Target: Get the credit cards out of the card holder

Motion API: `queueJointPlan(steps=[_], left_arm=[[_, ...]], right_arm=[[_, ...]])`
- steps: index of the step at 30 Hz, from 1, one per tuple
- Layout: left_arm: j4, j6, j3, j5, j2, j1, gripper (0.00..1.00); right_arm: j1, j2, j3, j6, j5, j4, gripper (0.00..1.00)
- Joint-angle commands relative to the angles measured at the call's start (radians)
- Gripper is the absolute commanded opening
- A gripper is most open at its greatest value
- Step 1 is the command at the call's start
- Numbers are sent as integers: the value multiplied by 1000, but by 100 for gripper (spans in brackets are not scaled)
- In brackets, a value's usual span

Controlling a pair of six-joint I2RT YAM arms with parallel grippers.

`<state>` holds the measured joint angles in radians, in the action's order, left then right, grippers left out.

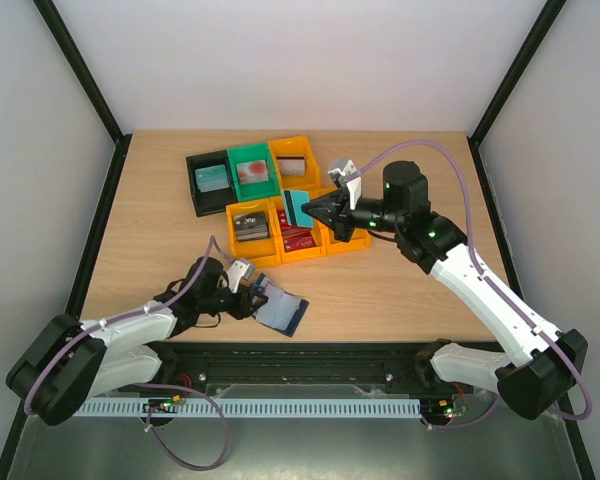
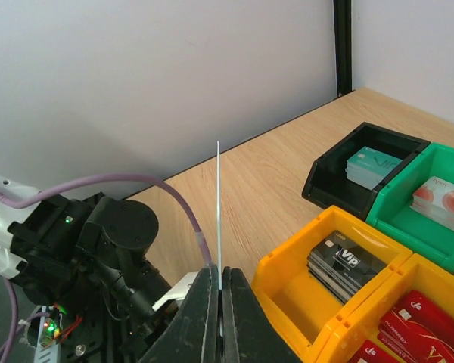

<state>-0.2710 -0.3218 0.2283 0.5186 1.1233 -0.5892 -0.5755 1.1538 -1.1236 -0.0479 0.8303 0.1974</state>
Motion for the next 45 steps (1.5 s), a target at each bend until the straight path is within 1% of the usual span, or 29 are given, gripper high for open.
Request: queueJointPlan(steps=[1, 4, 5, 8, 10, 13, 15, 17, 18, 19, 20, 21, 23, 25, 27, 28, 29, 31, 32, 34, 36, 37, 39, 41, 45], left_arm=[[29, -18, 3, -231, -44, -4, 45], [116, -53, 24, -345, -99, -5, 57], [159, -76, 38, -408, -122, -4, 61], [316, -161, 92, -582, -191, -1, 66], [399, -185, 133, -636, -240, 9, 68], [494, -187, 194, -643, -331, 16, 70], [528, -170, 235, -578, -418, 24, 70], [483, -107, 257, -461, -509, 35, 70], [412, -43, 264, -378, -556, 47, 70], [354, 36, 276, -263, -592, 71, 70], [322, 130, 299, -139, -613, 91, 70], [333, 220, 344, -26, -610, 108, 70], [488, 422, 477, 154, -543, 135, 69], [685, 566, 587, 212, -468, 153, 69], [865, 715, 646, 250, -419, 150, 68], [904, 753, 660, 247, -401, 144, 68], [913, 762, 664, 228, -389, 134, 68], [878, 754, 662, 193, -377, 109, 63], [863, 755, 661, 192, -374, 98, 61], [856, 758, 663, 201, -368, 86, 53], [881, 779, 663, 213, -368, 79, 51], [898, 796, 665, 218, -368, 79, 53], [923, 825, 672, 215, -377, 79, 59], [953, 853, 685, 191, -384, 83, 64], [1001, 912, 710, 146, -392, 120, 67]], right_arm=[[-3, 7, -16, 5, -5, 12, 2], [-3, 9, -26, 6, -6, 20, 2], [-3, 9, -31, 8, -6, 24, 2], [-3, 13, -46, 16, -10, 44, 2], [-3, 17, -52, 22, -11, 61, 2], [-4, 30, -62, 36, -3, 91, 2], [-6, 44, -75, 57, 16, 122, 2], [-15, 63, -90, 92, 31, 167, 2], [-28, 73, -97, 116, 27, 191, 2], [-58, 80, -104, 150, 20, 216, 2], [-85, 88, -111, 194, 22, 249, 2], [-113, 94, -122, 244, 30, 286, 2], [-177, 96, -133, 340, 35, 352, 2], [-233, 93, -129, 395, 0, 382, 2], [-288, 100, -128, 411, -67, 381, 2], [-311, 110, -135, 414, -96, 380, 2], [-335, 121, -144, 414, -118, 377, 2], [-381, 142, -162, 409, -168, 360, 2], [-402, 154, -172, 410, -193, 360, 2], [-421, 175, -195, 411, -232, 364, 2], [-426, 192, -212, 418, -255, 374, 2], [-426, 198, -217, 422, -263, 380, 2], [-427, 206, -224, 434, -282, 396, 2], [-427, 206, -223, 454, -305, 412, 2], [-426, 182, -185, 484, -421, 436, 2]])
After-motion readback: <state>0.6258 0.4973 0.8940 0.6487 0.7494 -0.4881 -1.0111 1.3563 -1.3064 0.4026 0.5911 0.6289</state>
